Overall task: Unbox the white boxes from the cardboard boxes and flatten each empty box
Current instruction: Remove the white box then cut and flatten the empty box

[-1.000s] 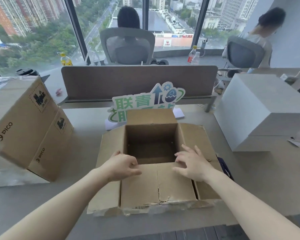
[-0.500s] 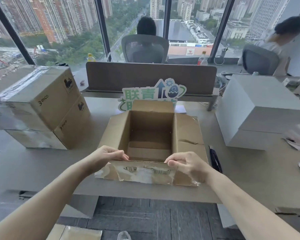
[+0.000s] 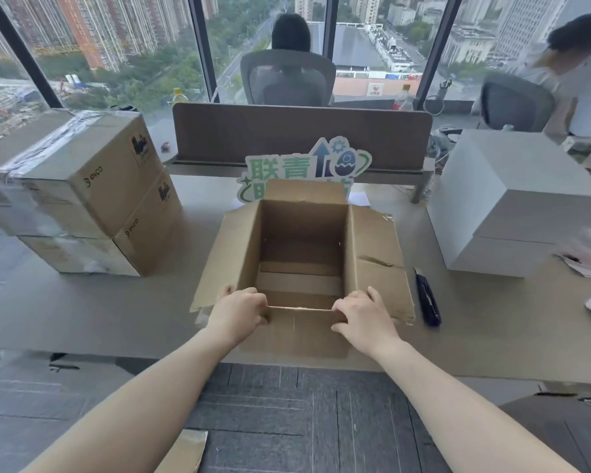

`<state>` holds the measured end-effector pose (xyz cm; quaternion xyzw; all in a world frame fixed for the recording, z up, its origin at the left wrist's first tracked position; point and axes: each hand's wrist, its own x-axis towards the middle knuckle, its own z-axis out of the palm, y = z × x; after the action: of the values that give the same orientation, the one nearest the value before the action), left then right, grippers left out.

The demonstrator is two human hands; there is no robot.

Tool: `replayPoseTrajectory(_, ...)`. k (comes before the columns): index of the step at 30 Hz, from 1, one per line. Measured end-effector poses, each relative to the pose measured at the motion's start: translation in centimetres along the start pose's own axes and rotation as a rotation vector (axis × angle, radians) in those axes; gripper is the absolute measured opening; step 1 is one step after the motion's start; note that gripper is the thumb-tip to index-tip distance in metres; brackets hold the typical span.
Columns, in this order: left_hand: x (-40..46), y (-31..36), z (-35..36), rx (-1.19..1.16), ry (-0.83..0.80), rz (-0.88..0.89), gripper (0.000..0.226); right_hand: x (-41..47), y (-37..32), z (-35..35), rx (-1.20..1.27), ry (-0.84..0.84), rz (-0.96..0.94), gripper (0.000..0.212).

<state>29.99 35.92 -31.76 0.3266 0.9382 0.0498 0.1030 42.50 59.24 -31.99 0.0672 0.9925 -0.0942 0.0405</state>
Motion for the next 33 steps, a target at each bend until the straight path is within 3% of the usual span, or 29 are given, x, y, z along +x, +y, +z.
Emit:
replayPoseTrajectory(2,0.2,-0.1,1.6,-0.065,0.153,0.008,0.006,0.2,-0.2,1.4,0.0,0.12,0.019,0.017)
replayPoseTrajectory(4,0.3,-0.3,2.8,-0.116,0.238,0.002,0.009,0.5,-0.3,2.6,0.042,0.217,0.051,0.01)
replayPoseTrajectory(9,-1.0,-1.2,3.0,-0.144,0.353,0.084,0.019,-0.9,-0.1,3.6,0.136,0.334,0.016,0.033)
replayPoseTrajectory(12,-4.0,-1.3,3.0,-0.237,0.52,0.071,0.019,-3.5,-0.5,3.7,0.234,0.591,0.033,0.028)
replayPoseTrajectory(14,-5.7,-1.3,2.9,-0.321,0.525,-0.058,0.015,-5.5,-0.8,3.6,0.383,0.666,0.211,0.014)
replayPoseTrajectory(16,-6.3,-1.0,2.4,-0.521,0.403,-0.294,0.024,-6.4,-1.6,2.5,0.684,0.585,0.485,0.003)
replayPoseTrajectory(18,-5.9,-0.7,1.6,-0.766,0.28,-0.547,0.047,-5.6,-1.5,2.2,1.016,0.389,0.732,0.014)
replayPoseTrajectory(20,-4.7,-0.8,1.3,-1.068,0.155,-0.709,0.058,-4.6,-1.1,2.4,1.31,0.239,0.841,0.054)
replayPoseTrajectory(22,-3.3,-0.8,0.8,-1.37,0.061,-0.805,0.059,-3.2,-0.5,2.9,1.588,0.299,0.944,0.093)
replayPoseTrajectory(23,-2.7,-0.7,0.7,-1.488,0.042,-0.848,0.056,-2.8,-0.9,2.1,1.706,0.294,0.965,0.087)
replayPoseTrajectory(26,-1.5,-0.1,0.8,-1.625,0.033,-0.911,0.049,-1.5,-1.2,0.9,1.855,0.307,0.971,0.026)
replayPoseTrajectory(33,-0.8,0.6,1.3,-1.737,0.11,-0.843,0.043,-0.7,-0.4,0.8,1.628,0.436,0.896,0.024)
